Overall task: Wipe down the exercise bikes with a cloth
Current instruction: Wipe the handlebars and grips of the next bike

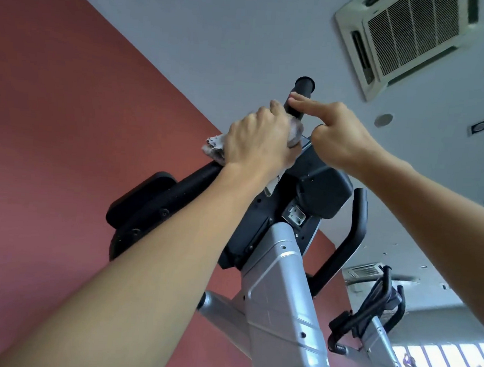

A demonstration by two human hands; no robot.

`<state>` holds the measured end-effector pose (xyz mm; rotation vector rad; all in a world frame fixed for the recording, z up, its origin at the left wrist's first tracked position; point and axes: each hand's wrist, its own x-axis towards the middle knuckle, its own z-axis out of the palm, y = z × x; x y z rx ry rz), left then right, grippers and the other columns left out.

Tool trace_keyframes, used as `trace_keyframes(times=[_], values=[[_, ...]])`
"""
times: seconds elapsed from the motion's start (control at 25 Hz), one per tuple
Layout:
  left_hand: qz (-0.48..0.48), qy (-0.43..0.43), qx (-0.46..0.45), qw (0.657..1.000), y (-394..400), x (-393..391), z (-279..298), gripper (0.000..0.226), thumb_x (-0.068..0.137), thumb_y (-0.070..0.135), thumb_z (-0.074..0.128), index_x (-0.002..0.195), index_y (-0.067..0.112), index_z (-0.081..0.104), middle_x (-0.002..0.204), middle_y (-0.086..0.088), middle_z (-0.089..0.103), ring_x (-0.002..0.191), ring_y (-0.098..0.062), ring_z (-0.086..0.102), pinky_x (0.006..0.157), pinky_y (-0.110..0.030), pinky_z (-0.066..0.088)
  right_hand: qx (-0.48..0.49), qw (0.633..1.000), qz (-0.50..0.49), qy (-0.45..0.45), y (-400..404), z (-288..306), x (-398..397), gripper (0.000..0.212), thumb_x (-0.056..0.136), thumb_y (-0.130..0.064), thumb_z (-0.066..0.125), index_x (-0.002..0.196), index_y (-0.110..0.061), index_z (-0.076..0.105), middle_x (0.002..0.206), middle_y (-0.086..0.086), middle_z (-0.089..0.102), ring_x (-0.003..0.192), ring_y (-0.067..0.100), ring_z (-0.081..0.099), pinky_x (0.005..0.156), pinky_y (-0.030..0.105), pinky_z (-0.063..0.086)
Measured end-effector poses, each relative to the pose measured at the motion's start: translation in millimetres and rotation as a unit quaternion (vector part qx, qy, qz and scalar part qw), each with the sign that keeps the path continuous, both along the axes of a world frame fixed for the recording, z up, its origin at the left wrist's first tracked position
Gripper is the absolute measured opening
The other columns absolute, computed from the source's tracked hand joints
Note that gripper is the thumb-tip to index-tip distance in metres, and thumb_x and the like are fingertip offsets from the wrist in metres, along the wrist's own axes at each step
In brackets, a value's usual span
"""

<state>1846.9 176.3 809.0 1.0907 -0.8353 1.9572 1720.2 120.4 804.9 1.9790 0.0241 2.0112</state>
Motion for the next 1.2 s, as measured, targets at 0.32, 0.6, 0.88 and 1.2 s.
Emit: trace_keyframes(times=[0.32, 0.6, 0.88, 1.2], values=[[0.007, -0.001, 0.002, 1.000, 1.0, 15.7, -10.7, 0.058, 0.088, 0.064, 0.064, 0.115, 0.013, 0.056, 0.111, -0.006, 0.068, 0.101, -0.028, 0.069, 0.066, -0.035, 0.034, -0.042, 0.989, -0.131, 0.049, 4.9, -24.1, 12.4, 0.089, 0.072, -0.016, 0.033, 0.160, -0.012, 0.023, 0.169, -0.002, 0.012, 0.157, 0.016, 0.004, 0.125, 0.036, 0.001], [0.022, -0.039, -0.072, 0.996, 5.8, 83.1, -47.1, 0.075, 0.083, 0.062, 0.068, 0.133, 0.007, 0.056, 0.111, -0.010, 0.070, 0.097, -0.030, 0.070, 0.067, -0.039, 0.053, -0.041, 0.988, -0.146, 0.020, 1.0, -31.4, 25.1, 0.089, 0.077, 0.010, 0.039, 0.161, -0.010, 0.020, 0.170, 0.001, 0.008, 0.157, 0.015, 0.001, 0.126, 0.031, 0.001], [0.019, -0.033, -0.020, 0.999, 8.4, 69.3, -37.5, 0.062, 0.088, 0.062, 0.061, 0.125, 0.013, 0.055, 0.109, -0.005, 0.068, 0.098, -0.026, 0.068, 0.064, -0.036, 0.040, -0.073, 0.976, -0.203, 0.001, 7.6, -27.9, 26.3, 0.084, 0.077, 0.010, 0.041, 0.158, -0.007, 0.029, 0.170, 0.006, 0.013, 0.157, 0.019, -0.002, 0.128, 0.039, 0.004], [0.003, 0.017, -0.035, 0.999, 11.3, 80.2, -48.8, 0.057, 0.086, 0.060, 0.064, 0.120, 0.015, 0.058, 0.107, -0.004, 0.069, 0.097, -0.025, 0.068, 0.065, -0.035, 0.042, -0.056, 0.971, -0.225, 0.065, 20.5, -27.8, 39.6, 0.082, 0.081, 0.007, 0.042, 0.159, -0.017, 0.030, 0.169, 0.004, 0.014, 0.157, 0.019, -0.005, 0.126, 0.047, 0.016]])
